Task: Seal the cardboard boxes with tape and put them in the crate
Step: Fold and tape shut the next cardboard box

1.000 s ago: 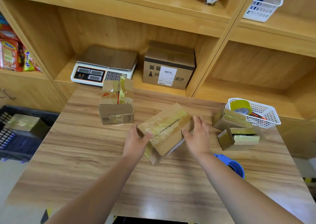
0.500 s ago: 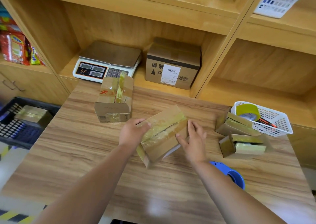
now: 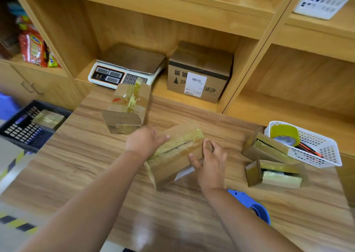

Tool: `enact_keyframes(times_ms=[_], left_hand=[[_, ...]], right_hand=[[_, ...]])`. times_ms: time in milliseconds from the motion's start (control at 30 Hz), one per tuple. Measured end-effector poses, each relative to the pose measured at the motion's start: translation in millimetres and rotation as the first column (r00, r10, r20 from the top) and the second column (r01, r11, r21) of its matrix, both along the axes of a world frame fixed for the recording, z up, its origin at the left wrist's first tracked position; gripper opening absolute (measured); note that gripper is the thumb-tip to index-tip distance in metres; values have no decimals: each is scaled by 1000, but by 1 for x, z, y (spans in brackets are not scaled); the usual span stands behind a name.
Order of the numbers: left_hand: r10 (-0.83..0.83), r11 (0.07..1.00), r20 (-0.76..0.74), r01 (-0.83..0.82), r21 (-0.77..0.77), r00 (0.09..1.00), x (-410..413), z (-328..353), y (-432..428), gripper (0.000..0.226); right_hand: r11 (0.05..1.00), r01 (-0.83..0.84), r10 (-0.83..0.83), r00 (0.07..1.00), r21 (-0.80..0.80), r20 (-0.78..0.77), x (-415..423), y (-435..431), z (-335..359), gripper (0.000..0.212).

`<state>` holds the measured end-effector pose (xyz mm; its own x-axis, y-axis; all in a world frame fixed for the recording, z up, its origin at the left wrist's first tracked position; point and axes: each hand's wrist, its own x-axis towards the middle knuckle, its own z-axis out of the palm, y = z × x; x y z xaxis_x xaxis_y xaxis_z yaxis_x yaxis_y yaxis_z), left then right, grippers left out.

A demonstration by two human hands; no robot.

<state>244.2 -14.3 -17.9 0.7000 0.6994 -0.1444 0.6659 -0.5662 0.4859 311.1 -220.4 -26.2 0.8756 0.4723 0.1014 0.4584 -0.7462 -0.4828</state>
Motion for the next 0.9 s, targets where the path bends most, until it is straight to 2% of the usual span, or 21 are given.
enact_keyframes(times_ms=[100,433,533,633,800,900], left_hand=[[31,998,43,-28,-60,999,3,-2,-5,49],[124,990,186,-110,-86,975,-4,-1,-17,43],[257,963,269,-223,-148,928,-13,-3,-23,40],[420,903,290,-365,-226,860,-31,-10,-27,36],[461,852,307,-318,-415,833,-76,-25,-44,28],[421,847,365,-217,-485,830,-97,-26,-70,20]], right_hand=[[999,-7,8,1000,-35,6,1,-1,3,68],[994,-68,71,997,-90,26,7,-7,7,72],[987,-99,105,994,-127,37,11,-9,7,75],[986,-111,118,992,-126,47,12,-11,6,77],[991,-132,132,991,-21,6,14,-11,5,75],[978,-141,159,981,155,-111,24,-19,3,67]])
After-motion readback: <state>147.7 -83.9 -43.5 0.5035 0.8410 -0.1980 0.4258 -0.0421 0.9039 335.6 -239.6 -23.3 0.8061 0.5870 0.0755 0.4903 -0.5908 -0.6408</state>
